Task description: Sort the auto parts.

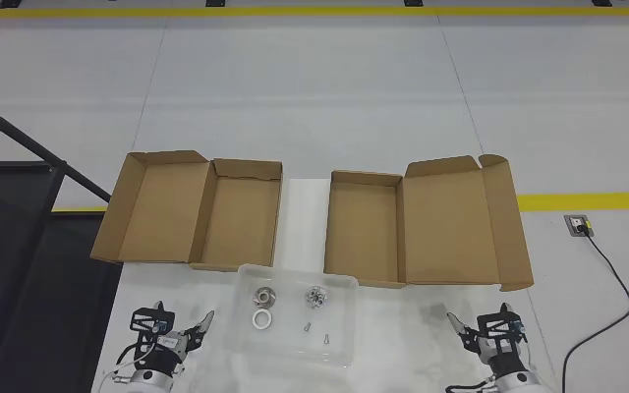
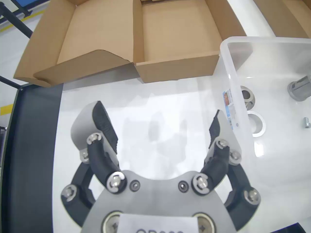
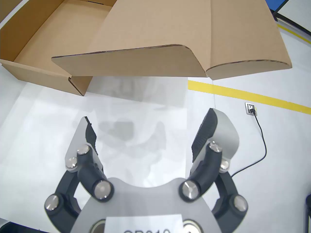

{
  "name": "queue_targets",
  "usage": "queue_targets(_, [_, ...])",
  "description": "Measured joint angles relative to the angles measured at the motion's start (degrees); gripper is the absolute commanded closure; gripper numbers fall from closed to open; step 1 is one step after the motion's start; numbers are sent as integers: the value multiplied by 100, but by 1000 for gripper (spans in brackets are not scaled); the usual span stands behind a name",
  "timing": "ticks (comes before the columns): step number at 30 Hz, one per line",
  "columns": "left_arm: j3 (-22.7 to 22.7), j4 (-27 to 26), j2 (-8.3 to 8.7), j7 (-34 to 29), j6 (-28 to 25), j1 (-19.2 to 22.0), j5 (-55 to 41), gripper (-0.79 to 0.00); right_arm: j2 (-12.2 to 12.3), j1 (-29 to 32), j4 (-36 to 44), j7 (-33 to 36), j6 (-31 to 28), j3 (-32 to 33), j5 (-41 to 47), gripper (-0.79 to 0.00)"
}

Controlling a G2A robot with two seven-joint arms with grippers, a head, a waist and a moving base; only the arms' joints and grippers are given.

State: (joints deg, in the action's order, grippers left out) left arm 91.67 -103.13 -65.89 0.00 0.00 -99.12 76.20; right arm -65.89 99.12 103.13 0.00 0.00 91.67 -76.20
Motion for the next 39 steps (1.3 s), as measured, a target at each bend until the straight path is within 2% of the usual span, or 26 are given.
queue_targets(11, [-3,-9,-1,11,-8,4,-4,-785,0,-5,15,-14,-10,-4,-13,-785])
queue_targets(18, [70,-101,-27,523,-24,-70,-119,-785,19,-96,651,29,-313,-135,-693,-785])
queue_targets(24, [421,-317,-49,1237,-141,-337,-607,-785,50,-211,1614,203,-957,-336,-1207,-785])
queue_targets(29, [750,-361,-80,1782,-112,-538,-1023,-785,76,-495,2350,640,-1901,-818,-1524,-785])
queue_targets(34, [1024,-301,-119,2178,-134,-767,-1474,-785,64,-1026,2519,1150,-2772,-1432,-1300,-785])
queue_targets(39, [1085,-255,-126,2232,-189,-837,-1526,-785,29,-1500,2406,1739,-2928,-1852,-1266,-785])
